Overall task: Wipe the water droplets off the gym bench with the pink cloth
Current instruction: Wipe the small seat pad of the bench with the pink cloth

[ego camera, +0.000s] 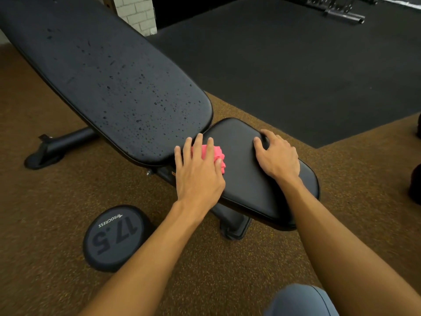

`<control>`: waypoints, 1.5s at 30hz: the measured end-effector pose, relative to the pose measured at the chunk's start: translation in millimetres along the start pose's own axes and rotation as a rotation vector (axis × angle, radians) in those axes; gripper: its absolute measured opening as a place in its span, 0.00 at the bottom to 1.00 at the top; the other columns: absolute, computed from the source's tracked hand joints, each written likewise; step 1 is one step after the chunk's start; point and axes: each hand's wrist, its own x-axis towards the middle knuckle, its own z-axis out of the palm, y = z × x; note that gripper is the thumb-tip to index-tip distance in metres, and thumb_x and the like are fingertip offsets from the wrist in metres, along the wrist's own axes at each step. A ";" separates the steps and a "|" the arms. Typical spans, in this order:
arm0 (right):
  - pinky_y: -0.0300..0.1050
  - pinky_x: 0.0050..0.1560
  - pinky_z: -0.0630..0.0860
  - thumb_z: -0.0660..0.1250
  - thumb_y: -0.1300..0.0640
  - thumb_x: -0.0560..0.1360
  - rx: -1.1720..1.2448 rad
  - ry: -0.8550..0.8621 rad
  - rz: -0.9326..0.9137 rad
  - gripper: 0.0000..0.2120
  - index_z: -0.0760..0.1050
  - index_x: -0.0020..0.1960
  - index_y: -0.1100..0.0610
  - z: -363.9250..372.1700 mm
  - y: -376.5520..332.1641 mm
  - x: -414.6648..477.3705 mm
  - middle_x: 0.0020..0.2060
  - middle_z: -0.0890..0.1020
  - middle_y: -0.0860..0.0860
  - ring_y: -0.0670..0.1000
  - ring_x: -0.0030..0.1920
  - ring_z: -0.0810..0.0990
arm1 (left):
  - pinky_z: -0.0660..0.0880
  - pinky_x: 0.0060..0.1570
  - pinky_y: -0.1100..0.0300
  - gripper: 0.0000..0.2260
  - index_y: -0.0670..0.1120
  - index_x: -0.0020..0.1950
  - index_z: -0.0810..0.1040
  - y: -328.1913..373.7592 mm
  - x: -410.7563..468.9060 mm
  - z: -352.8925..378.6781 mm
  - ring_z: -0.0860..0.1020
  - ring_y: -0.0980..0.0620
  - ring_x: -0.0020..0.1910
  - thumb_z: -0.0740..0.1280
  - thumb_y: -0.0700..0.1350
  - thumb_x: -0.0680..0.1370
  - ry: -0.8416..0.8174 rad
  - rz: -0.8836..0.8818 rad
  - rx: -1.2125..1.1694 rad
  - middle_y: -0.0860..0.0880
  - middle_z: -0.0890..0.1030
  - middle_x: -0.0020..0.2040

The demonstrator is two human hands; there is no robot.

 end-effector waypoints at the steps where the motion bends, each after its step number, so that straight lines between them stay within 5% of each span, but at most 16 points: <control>1: 0.62 0.76 0.65 0.53 0.37 0.86 -0.001 0.000 0.001 0.26 0.69 0.80 0.45 0.1 0.0 0.3 0.72 0.79 0.53 0.59 0.72 0.76 | 0.55 0.82 0.39 0.28 0.45 0.85 0.61 5.0 0.9 -0.5 0.57 0.40 0.84 0.53 0.56 0.87 -0.007 -0.031 -0.019 0.42 0.62 0.84; 5: 0.62 0.76 0.66 0.53 0.37 0.86 -0.007 -0.001 -0.001 0.27 0.69 0.80 0.45 -0.1 -0.1 0.5 0.73 0.78 0.53 0.59 0.72 0.76 | 0.63 0.78 0.39 0.29 0.40 0.82 0.65 19.3 8.8 9.0 0.63 0.37 0.80 0.53 0.57 0.87 0.014 -0.108 -0.030 0.40 0.69 0.79; 12: 0.62 0.75 0.69 0.55 0.37 0.85 0.011 0.019 0.000 0.26 0.71 0.79 0.45 -0.3 -0.7 1.4 0.70 0.80 0.52 0.59 0.70 0.78 | 0.72 0.73 0.46 0.23 0.45 0.78 0.73 -3.7 36.8 18.5 0.69 0.44 0.75 0.59 0.52 0.85 0.072 0.013 -0.146 0.45 0.76 0.73; 21: 0.61 0.77 0.67 0.55 0.37 0.85 0.028 0.032 0.003 0.26 0.71 0.79 0.46 -1.5 -2.6 -3.6 0.72 0.80 0.52 0.59 0.71 0.77 | 0.65 0.77 0.55 0.20 0.48 0.80 0.71 -22.2 -33.2 18.7 0.59 0.52 0.82 0.61 0.50 0.88 0.160 -0.013 -0.445 0.50 0.69 0.79; 26: 0.61 0.76 0.68 0.56 0.38 0.85 0.032 0.036 0.003 0.25 0.71 0.79 0.45 -3.1 -4.1 -4.2 0.72 0.79 0.53 0.60 0.71 0.76 | 0.70 0.75 0.46 0.20 0.48 0.76 0.77 -23.7 3.9 17.0 0.67 0.49 0.78 0.62 0.52 0.85 0.123 0.080 -0.260 0.49 0.76 0.75; 33: 0.61 0.75 0.69 0.55 0.38 0.85 0.024 0.046 -0.002 0.26 0.72 0.79 0.46 -1.7 -2.4 -5.1 0.71 0.80 0.53 0.60 0.71 0.77 | 0.62 0.81 0.48 0.21 0.51 0.80 0.73 -13.3 -44.0 15.6 0.61 0.51 0.83 0.60 0.54 0.87 0.090 0.295 -0.247 0.50 0.71 0.80; 40: 0.61 0.76 0.68 0.56 0.38 0.85 0.030 0.042 -0.003 0.26 0.72 0.79 0.46 -1.3 -1.3 -4.7 0.72 0.80 0.53 0.59 0.71 0.77 | 0.67 0.78 0.45 0.20 0.47 0.76 0.76 -15.0 -7.5 12.3 0.67 0.47 0.79 0.61 0.51 0.86 0.129 0.117 -0.208 0.47 0.75 0.76; 45: 0.61 0.76 0.68 0.55 0.37 0.85 0.008 0.039 -0.005 0.26 0.71 0.79 0.46 1.1 1.3 -2.2 0.71 0.80 0.53 0.59 0.70 0.78 | 0.64 0.80 0.47 0.20 0.49 0.77 0.76 -4.0 -30.1 14.1 0.66 0.48 0.80 0.61 0.52 0.87 0.074 0.299 -0.212 0.48 0.75 0.77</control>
